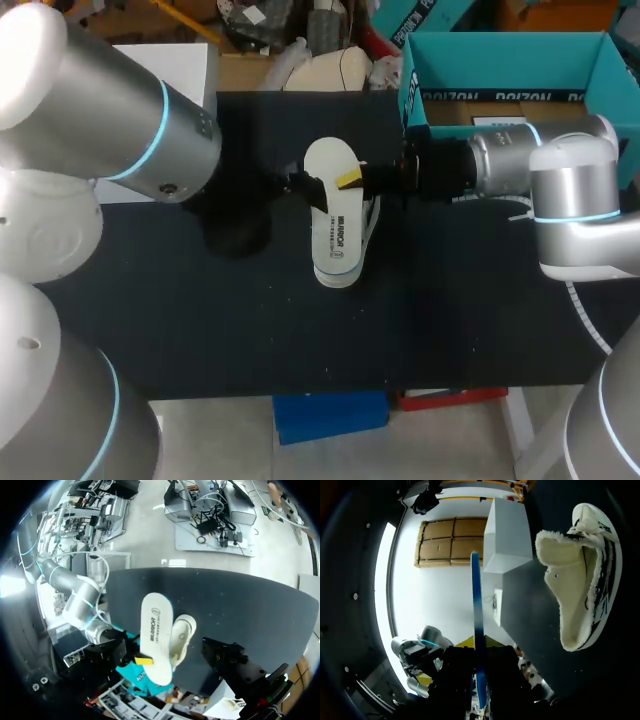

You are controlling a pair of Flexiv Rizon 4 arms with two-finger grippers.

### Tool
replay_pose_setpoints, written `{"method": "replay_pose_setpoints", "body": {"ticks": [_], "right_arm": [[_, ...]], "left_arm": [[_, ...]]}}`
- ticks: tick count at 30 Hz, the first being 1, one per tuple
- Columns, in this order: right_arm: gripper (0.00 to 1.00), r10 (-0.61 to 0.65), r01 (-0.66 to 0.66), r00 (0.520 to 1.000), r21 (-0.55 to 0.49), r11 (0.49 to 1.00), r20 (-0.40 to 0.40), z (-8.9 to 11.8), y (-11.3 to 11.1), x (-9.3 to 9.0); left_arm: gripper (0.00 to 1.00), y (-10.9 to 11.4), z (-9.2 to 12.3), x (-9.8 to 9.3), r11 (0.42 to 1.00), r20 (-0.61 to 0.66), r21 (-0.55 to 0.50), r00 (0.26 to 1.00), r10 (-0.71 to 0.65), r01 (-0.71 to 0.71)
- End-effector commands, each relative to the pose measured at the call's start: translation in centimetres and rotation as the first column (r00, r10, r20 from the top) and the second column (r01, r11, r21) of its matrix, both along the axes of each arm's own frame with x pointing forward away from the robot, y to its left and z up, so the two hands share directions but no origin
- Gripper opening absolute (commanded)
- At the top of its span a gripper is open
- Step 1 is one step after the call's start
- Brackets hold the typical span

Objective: Take the shoe out of the shoebox, open the shoe tongue, remove and reinsert the insole, then place the shoe into the shoebox

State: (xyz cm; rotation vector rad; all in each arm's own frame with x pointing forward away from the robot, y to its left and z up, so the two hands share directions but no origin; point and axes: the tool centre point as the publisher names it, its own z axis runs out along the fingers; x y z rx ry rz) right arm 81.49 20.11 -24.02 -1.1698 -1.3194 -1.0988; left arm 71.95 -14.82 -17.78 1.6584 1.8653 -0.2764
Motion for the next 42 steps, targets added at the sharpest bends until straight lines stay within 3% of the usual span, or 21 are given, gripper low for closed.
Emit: {"method": "replay_pose_setpoints", "body": {"ticks": [1,7,16,33,38,42], "right_arm": [[0.00,0.000,0.000,1.000,-0.003,1.000,-0.001,0.0,0.0,0.0],[0.00,0.000,0.000,1.000,-0.003,1.000,-0.001,0.0,0.0,0.0],[0.00,0.000,0.000,1.000,-0.003,1.000,-0.001,0.0,0.0,0.0],[0.00,0.000,0.000,1.000,-0.003,1.000,-0.001,0.0,0.0,0.0],[0.00,0.000,0.000,1.000,-0.003,1.000,-0.001,0.0,0.0,0.0],[0.00,0.000,0.000,1.000,-0.003,1.000,-0.001,0.0,0.0,0.0]], "left_arm": [[1.00,0.5,-0.6,-0.2,0.976,0.037,-0.211,0.998,-0.041,0.048],[1.00,1.7,-3.0,0.4,0.933,-0.014,-0.359,0.999,-0.034,0.027],[1.00,3.2,-3.9,2.0,0.854,-0.015,-0.520,1.000,-0.026,0.014],[1.00,3.2,-4.2,2.2,0.862,-0.009,-0.505,0.999,-0.053,0.041],[1.00,3.2,-5.5,1.9,0.727,-0.008,-0.686,0.999,-0.045,0.028],[1.00,3.2,-5.9,2.4,0.646,0.041,-0.762,0.999,-0.011,0.039]]}}
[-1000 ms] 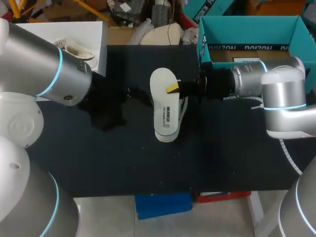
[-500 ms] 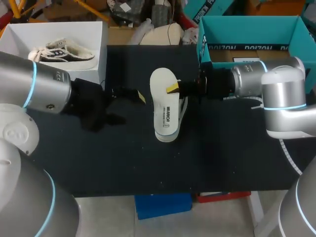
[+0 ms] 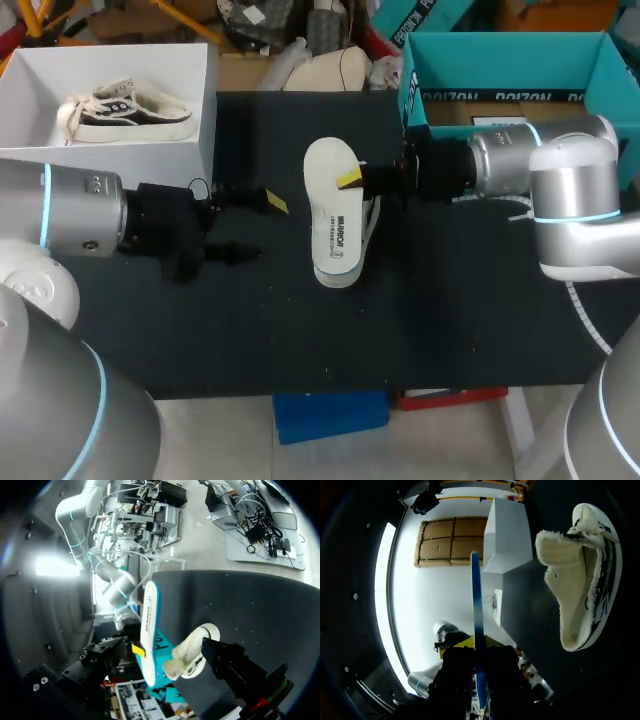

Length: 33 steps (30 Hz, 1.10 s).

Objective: Take the shoe out of the shoebox, open the shoe tongue, remove and reinsert the insole, then place the shoe into the shoebox

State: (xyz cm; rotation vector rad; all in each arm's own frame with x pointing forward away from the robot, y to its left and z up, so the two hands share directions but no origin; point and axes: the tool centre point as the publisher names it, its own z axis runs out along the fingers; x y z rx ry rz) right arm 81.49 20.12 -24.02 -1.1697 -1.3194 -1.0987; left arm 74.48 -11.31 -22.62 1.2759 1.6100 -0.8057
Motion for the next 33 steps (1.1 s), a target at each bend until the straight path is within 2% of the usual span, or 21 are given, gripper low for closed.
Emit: {"method": "replay_pose_setpoints", "body": {"ticks": [1,7,11,15,17,19,22,25,28,33], "right_arm": [[0.00,0.000,0.000,1.000,-0.003,1.000,-0.001,0.0,0.0,0.0],[0.00,0.000,0.000,1.000,-0.003,1.000,-0.001,0.0,0.0,0.0],[0.00,0.000,0.000,1.000,-0.003,1.000,-0.001,0.0,0.0,0.0],[0.00,0.000,0.000,1.000,-0.003,1.000,-0.001,0.0,0.0,0.0],[0.00,0.000,0.000,1.000,-0.003,1.000,-0.001,0.0,0.0,0.0],[0.00,0.000,0.000,1.000,-0.003,1.000,-0.001,0.0,0.0,0.0],[0.00,0.000,0.000,1.000,-0.003,1.000,-0.001,0.0,0.0,0.0],[0.00,0.000,0.000,1.000,-0.003,1.000,-0.001,0.0,0.0,0.0],[0.00,0.000,0.000,1.000,-0.003,1.000,-0.001,0.0,0.0,0.0],[0.00,0.000,0.000,1.000,-0.003,1.000,-0.001,0.0,0.0,0.0]], "left_arm": [[1.00,-0.4,-1.1,0.0,0.948,0.094,-0.317,0.995,0.042,-0.010],[1.00,-1.3,-1.2,1.1,0.913,0.113,-0.407,0.994,0.013,0.035],[1.00,-2.4,-1.4,1.8,0.904,0.121,-0.422,0.993,-0.015,0.065],[0.93,-3.6,-1.2,2.7,0.903,0.142,-0.421,0.990,-0.024,0.082],[0.87,-4.3,-1.0,3.2,0.903,0.151,-0.420,0.988,-0.030,0.091],[0.75,-5.0,-0.9,3.6,0.902,0.156,-0.421,0.987,-0.036,0.100],[0.73,-6.1,-0.8,4.1,0.901,0.165,-0.420,0.985,-0.046,0.112],[0.65,-7.2,-1.0,4.4,0.902,0.172,-0.414,0.984,-0.054,0.122],[0.51,-8.2,-1.2,4.8,0.902,0.176,-0.411,0.982,-0.063,0.131],[0.42,-9.2,-1.1,5.2,0.905,0.191,-0.402,0.979,-0.068,0.141]]}}
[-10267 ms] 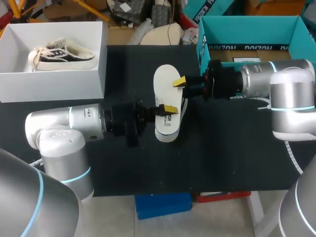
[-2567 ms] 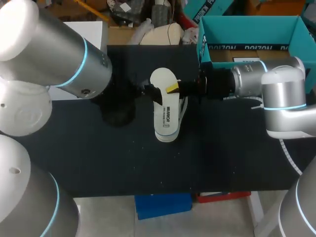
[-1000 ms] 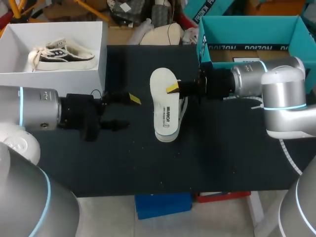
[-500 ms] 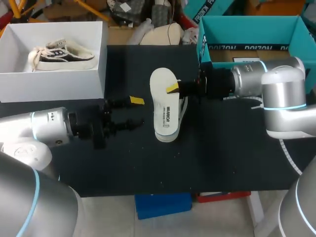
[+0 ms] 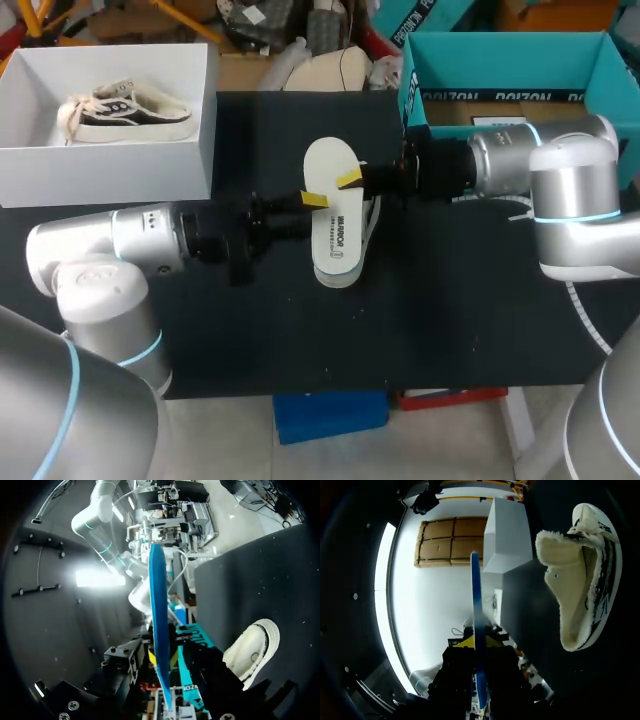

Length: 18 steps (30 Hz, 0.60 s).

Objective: Take the shoe out of the shoebox, open the shoe tongue, remove and reinsert the insole, then place the shoe into the shoebox

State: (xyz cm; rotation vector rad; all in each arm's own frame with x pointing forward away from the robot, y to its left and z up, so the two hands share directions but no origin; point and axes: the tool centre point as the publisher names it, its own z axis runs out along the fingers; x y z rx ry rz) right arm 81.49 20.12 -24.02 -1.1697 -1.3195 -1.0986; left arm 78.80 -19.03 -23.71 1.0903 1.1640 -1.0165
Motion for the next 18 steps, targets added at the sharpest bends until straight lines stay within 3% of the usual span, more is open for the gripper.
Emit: {"method": "replay_pose_setpoints", "body": {"ticks": [1,6,10,13,16,17,18], "right_arm": [[0.00,0.000,0.000,1.000,-0.003,1.000,-0.001,0.01,0.04,-0.01],[0.00,0.000,0.000,1.000,-0.003,1.000,-0.001,0.01,0.04,-0.01],[0.00,0.000,0.000,1.000,-0.003,1.000,-0.001,0.01,0.04,-0.01],[0.00,0.000,0.000,1.000,-0.003,1.000,-0.001,0.01,0.04,-0.01],[0.02,0.000,0.000,1.000,-0.003,1.000,-0.001,0.01,0.04,-0.01],[0.63,-0.015,0.015,1.000,-0.014,1.000,-0.011,0.01,-0.05,0.03],[1.00,-0.022,0.022,1.000,-0.017,1.000,-0.013,0.00,-0.11,0.08]], "left_arm": [[0.41,-1.51,0.01,0.96,1.000,0.007,0.000,1.000,-0.001,0.001],[0.36,-1.88,-0.06,1.27,1.000,0.010,-0.002,1.000,-0.003,0.003],[0.19,-2.14,0.01,1.41,1.000,0.013,-0.004,1.000,-0.006,0.006],[0.00,-2.34,0.05,1.46,1.000,0.017,-0.002,1.000,-0.010,0.010],[0.00,-2.41,0.09,1.45,1.000,0.018,0.002,1.000,-0.012,0.012],[0.00,-2.39,0.11,1.43,1.000,0.015,0.010,1.000,-0.008,0.007],[0.00,-2.37,0.12,1.39,1.000,0.013,0.017,1.000,-0.005,0.005]]}}
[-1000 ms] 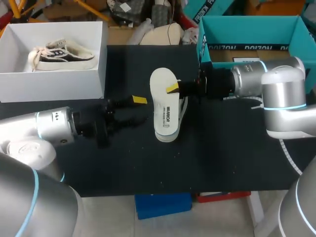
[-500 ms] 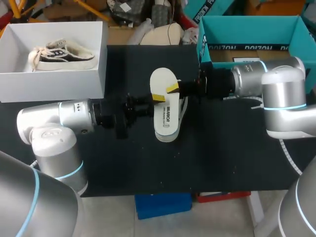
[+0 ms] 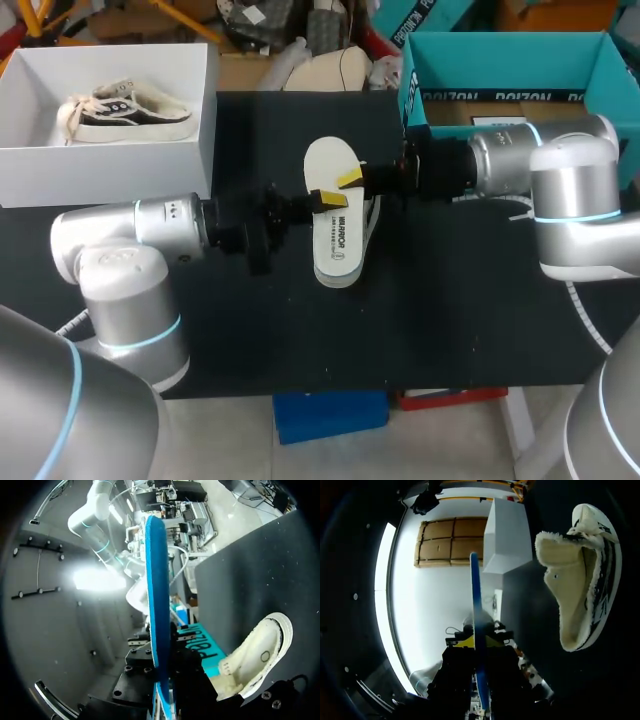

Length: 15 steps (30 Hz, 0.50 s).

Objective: Take the shoe out of the shoebox, open the shoe tongue, remove and reinsert the insole, then place the shoe into the shoebox

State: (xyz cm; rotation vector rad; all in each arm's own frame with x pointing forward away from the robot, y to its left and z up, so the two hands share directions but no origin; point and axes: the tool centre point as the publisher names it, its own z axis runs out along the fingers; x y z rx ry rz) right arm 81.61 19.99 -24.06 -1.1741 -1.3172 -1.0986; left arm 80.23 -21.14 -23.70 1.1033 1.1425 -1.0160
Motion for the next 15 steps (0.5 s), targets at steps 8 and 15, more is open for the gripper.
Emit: {"method": "replay_pose_setpoints", "body": {"ticks": [8,15], "right_arm": [[1.00,-0.143,0.144,0.990,-0.218,0.965,0.022,0.9,-1.3,-0.3],[1.00,-0.153,0.223,0.970,-0.434,0.873,0.190,2.6,-2.6,-2.4]], "left_arm": [[0.00,1.3,0.8,-2.4,0.978,-0.127,0.204,0.992,-0.015,0.041],[0.00,3.0,0.2,-6.1,0.920,-0.279,0.347,0.956,-0.086,0.184]]}}
